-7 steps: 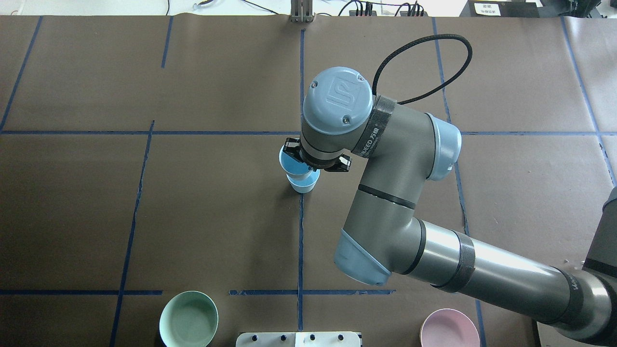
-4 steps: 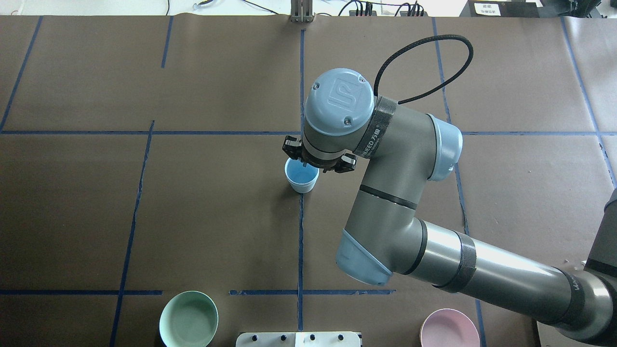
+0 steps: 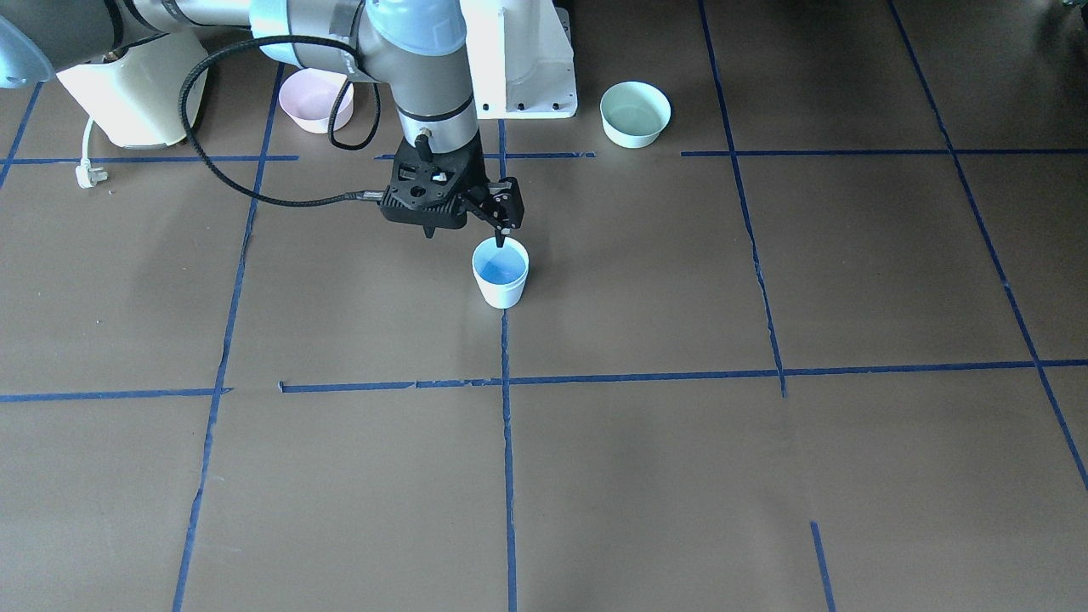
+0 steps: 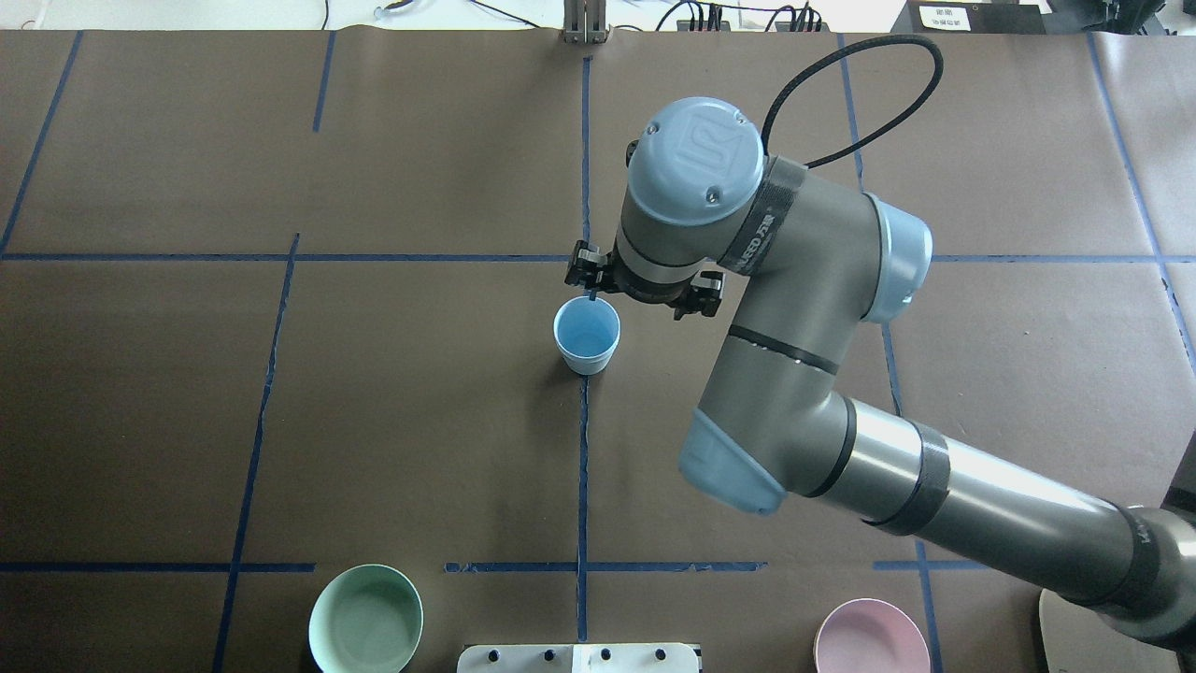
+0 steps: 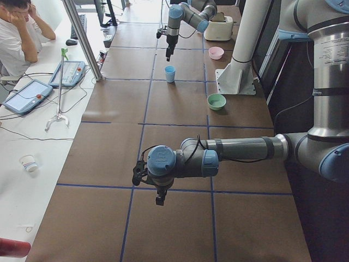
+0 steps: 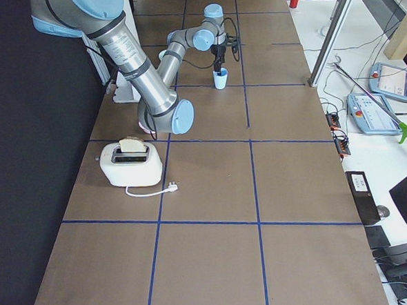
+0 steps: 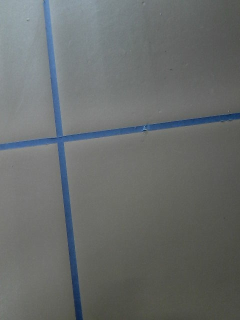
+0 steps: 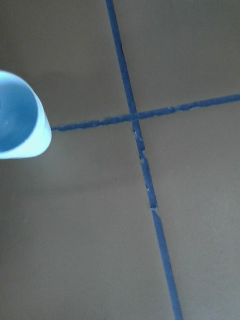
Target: Stack blue cups with both arms
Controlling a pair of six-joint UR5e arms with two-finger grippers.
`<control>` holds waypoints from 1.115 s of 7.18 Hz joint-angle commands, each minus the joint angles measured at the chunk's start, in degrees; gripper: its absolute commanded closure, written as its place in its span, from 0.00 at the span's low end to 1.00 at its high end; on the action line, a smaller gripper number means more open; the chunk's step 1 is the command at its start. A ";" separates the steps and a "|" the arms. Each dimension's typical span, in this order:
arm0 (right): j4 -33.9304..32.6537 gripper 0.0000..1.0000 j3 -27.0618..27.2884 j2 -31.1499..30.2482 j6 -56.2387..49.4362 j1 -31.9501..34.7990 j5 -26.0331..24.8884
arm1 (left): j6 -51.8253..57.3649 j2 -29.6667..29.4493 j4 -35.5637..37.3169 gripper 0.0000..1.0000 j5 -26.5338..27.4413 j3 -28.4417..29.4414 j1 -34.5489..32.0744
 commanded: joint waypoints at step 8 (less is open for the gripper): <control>0.03 0.00 4.98 -50.73 -90.27 50.79 25.97 | -11.81 -1.50 0.89 0.00 4.10 -2.10 6.85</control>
